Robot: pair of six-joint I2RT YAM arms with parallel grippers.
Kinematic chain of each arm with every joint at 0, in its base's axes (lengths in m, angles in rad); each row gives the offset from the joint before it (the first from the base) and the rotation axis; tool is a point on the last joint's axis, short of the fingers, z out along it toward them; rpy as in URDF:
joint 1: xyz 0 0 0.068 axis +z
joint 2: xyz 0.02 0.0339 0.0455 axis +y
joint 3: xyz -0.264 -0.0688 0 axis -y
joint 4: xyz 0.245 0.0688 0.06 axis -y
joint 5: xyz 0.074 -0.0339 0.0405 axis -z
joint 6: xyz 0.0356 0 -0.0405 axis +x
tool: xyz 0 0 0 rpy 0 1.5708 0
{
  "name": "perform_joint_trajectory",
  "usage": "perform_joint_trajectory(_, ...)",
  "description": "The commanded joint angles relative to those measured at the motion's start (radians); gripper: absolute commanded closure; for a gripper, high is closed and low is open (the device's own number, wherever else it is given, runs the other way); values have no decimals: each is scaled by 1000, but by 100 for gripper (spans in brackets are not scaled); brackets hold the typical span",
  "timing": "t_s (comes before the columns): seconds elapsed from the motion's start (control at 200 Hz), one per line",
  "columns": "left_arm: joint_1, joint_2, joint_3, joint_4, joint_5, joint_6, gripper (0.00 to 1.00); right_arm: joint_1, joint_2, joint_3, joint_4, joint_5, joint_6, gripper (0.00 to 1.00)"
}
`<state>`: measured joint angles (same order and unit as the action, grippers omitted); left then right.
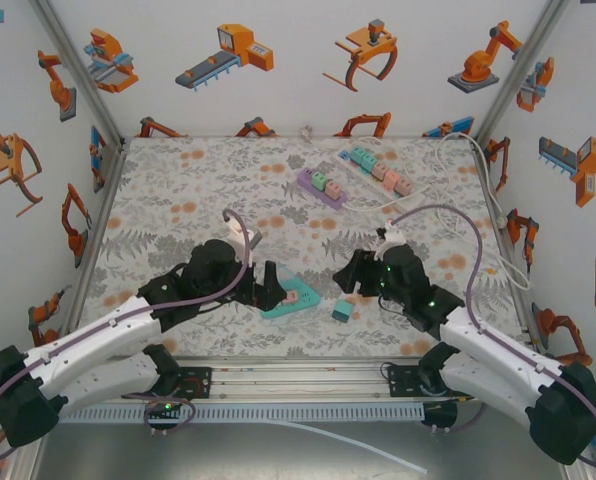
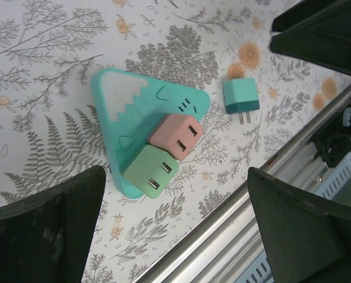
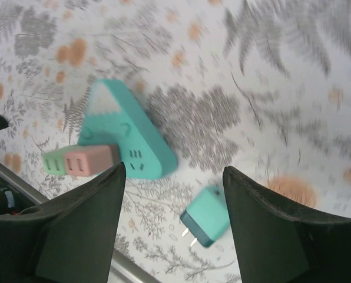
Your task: Pull the plug off the socket
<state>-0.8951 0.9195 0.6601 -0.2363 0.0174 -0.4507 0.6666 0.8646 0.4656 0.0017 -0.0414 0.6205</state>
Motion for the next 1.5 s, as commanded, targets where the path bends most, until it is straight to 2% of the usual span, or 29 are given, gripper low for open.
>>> perform_joint_trajectory(0.0,31,-38,-9,-48,-47,-69,3,6,44,101,59,-79,-327,39)
perform_joint_trajectory(0.25,90,-128,-51,-91,-89,-142,3,94,161,196,116,-378,-841,39)
perform_joint_trajectory(0.396,97,-140,-60,-106,-99,-156,3,197,237,238,4,-458,-1169,39)
perform_joint_trajectory(0.491,97,-141,-65,-105,-105,-164,3,230,308,283,-55,-482,-1281,39)
perform_joint_trajectory(0.731,99,-130,-70,-115,-110,-173,3,259,481,352,-77,-489,-1397,41)
perform_joint_trajectory(1.016,105,-86,-63,-145,-116,-192,3,266,602,373,-47,-517,-1424,49)
perform_joint_trajectory(1.222,127,-10,-46,-110,-87,-204,0,266,662,413,-98,-546,-1470,61)
perform_joint_trajectory(1.377,152,125,21,-137,-61,-194,12,266,668,421,-123,-551,-1494,70)
perform_joint_trajectory(1.492,160,195,21,-13,20,-186,21,266,671,427,-141,-559,-1495,74)
